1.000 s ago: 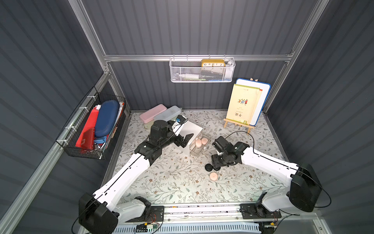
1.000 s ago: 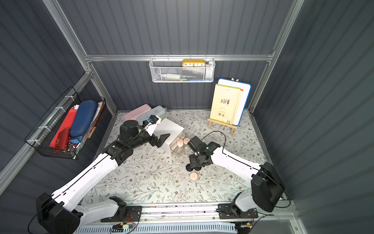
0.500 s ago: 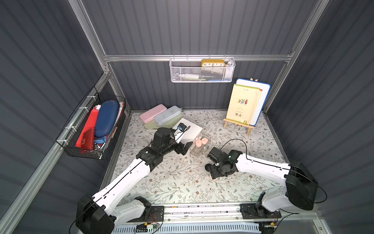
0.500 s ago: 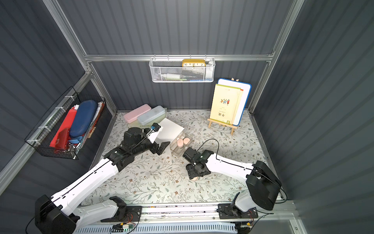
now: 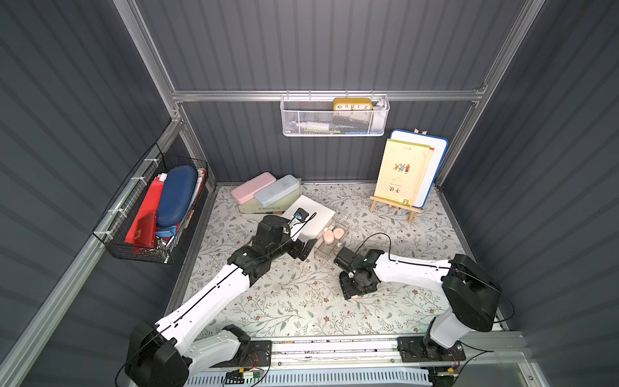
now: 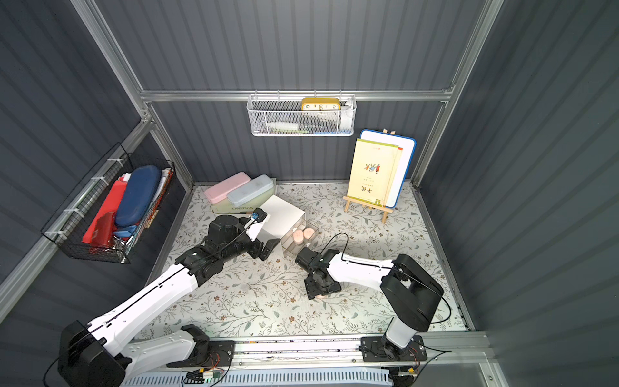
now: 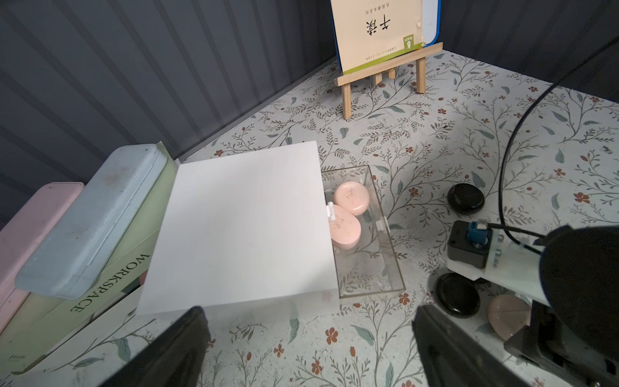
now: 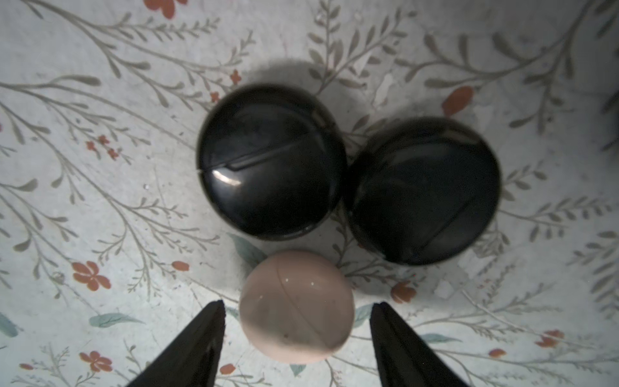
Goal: Put the bluetooth earphones in the drawer according to color
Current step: Pick up the Bluetooth earphone from the center of the board.
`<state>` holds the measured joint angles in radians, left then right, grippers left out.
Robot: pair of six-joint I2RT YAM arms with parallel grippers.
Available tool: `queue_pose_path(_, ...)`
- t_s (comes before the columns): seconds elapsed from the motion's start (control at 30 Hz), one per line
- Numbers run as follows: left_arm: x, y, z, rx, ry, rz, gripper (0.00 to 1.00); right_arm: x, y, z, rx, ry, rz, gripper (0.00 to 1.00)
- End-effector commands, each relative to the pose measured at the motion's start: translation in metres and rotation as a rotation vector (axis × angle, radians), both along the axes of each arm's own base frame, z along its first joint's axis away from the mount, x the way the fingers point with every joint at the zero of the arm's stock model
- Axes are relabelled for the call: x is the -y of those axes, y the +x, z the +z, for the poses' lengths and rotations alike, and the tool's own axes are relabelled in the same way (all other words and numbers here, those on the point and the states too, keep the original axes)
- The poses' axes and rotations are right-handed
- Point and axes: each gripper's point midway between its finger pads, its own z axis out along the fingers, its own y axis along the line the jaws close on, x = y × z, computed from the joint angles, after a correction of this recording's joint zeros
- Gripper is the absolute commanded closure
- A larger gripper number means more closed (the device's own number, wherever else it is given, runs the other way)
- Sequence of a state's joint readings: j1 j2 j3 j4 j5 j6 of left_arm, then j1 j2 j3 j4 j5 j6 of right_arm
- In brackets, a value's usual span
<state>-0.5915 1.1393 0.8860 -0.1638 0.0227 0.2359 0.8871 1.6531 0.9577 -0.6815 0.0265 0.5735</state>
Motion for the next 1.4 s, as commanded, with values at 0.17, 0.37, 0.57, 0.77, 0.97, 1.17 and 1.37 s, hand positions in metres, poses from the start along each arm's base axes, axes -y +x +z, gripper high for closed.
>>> queue_pose_path(0.17, 0.002, 0.001, 0.009, 0.036, -0.004, -0.006, 0.01, 0.004, 0.0, -0.005, -0.009, -0.044, -0.027, 0.41)
queue_pose_path(0.37, 0.005, 0.001, 0.017, 0.043, -0.023, -0.019, 0.01, 0.005, 0.005, -0.002, 0.017, -0.047, -0.036, 0.52)
queue_pose_path(0.57, 0.008, 0.004, 0.048, 0.088, -0.082, -0.016, 0.01, 0.005, 0.017, 0.028, 0.115, -0.011, -0.055, 0.82)
queue_pose_path(0.77, 0.015, 0.014, 0.064, 0.122, -0.092, -0.032, 0.01, 0.005, 0.036, 0.067, 0.214, 0.045, -0.066, 1.0)
queue_pose_path(0.97, -0.003, 0.038, 0.077, 0.148, -0.122, 0.011, 0.01, 0.002, 0.065, 0.101, 0.283, 0.148, -0.088, 1.0)
queue_pose_path(1.17, -0.019, 0.056, 0.096, 0.184, -0.16, 0.001, 0.0, -0.011, 0.105, 0.137, 0.362, 0.216, -0.07, 1.0)
queue_pose_path(1.37, -0.014, 0.069, 0.1, 0.193, -0.144, -0.015, 0.0, -0.036, 0.131, 0.15, 0.385, 0.285, -0.048, 1.0)
